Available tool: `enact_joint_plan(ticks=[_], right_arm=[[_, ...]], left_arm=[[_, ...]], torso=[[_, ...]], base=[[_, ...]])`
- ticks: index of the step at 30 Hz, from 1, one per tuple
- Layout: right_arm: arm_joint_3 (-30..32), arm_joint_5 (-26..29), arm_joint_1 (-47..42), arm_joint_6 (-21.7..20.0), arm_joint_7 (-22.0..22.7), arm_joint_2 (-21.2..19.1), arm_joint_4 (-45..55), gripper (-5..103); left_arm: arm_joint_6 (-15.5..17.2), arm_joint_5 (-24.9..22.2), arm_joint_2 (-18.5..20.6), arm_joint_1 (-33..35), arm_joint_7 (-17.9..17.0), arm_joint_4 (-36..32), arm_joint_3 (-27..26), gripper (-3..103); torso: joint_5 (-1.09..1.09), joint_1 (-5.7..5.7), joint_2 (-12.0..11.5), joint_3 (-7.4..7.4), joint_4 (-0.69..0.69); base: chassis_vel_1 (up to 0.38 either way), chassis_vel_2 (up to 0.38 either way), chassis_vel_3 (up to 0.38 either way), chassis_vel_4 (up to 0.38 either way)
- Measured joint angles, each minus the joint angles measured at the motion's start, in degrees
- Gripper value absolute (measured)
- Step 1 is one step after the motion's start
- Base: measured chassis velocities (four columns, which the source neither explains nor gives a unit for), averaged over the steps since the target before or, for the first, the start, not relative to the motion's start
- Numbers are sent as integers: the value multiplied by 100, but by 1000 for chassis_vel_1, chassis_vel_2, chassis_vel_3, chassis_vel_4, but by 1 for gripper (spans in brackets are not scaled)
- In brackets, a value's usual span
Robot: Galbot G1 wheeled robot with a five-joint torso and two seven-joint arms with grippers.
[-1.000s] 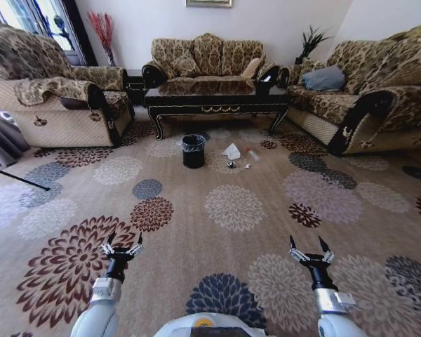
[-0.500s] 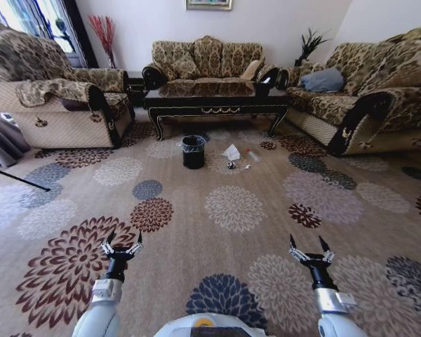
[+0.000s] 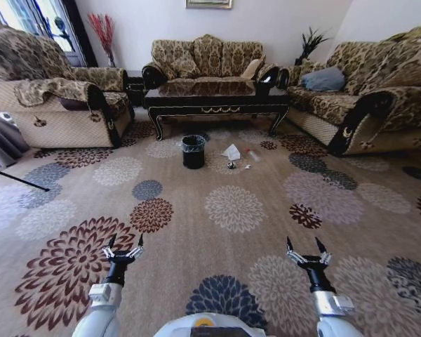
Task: Move to the front of the table and pick up the trash from the floor, then place it into the trash bin.
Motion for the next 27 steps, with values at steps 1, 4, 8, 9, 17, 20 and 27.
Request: enact_joint_plan(ticks=[1,4,8,9,17,20,27], right_arm=[[-3,0,-5,2,-5,6,0,100],[-41,4,-49,11,-40,37,6,100],[-65,-24,-60,-18,-35,45,42,100],[-76,-33,-67,-31,-30,56,57,100],[-118,-85,-88,-36,-28,121,69,100],[-119,-47,-100,-38,-22,124,66,100],[-84,1,-93,-43,-20,103,38,100]], left_arm=[[0,-4,1,3,1,0,-5,100],[0,-27,5,11,-16,30,-73,100],[42,-85,-60,-8,-166,63,-88,100],[79,-138,-80,-2,-198,62,-91,100],[111,-170,-83,7,-204,67,-89,100],[111,-158,-80,-7,-202,93,-66,100],[111,-27,-72,-53,-214,162,-20,100]], torso=[[0,1,0,1,0],[1,1,0,4,-1],[0,2,0,7,-1],[0,2,0,7,-1],[1,3,0,12,-1],[0,3,0,13,-1],[0,4,0,15,-1]], base=[[-60,79,68,-62],[-77,80,77,-70],[-68,61,59,-68],[-69,58,53,-60],[-86,72,78,-69],[-97,98,94,-124],[-101,122,99,-113]])
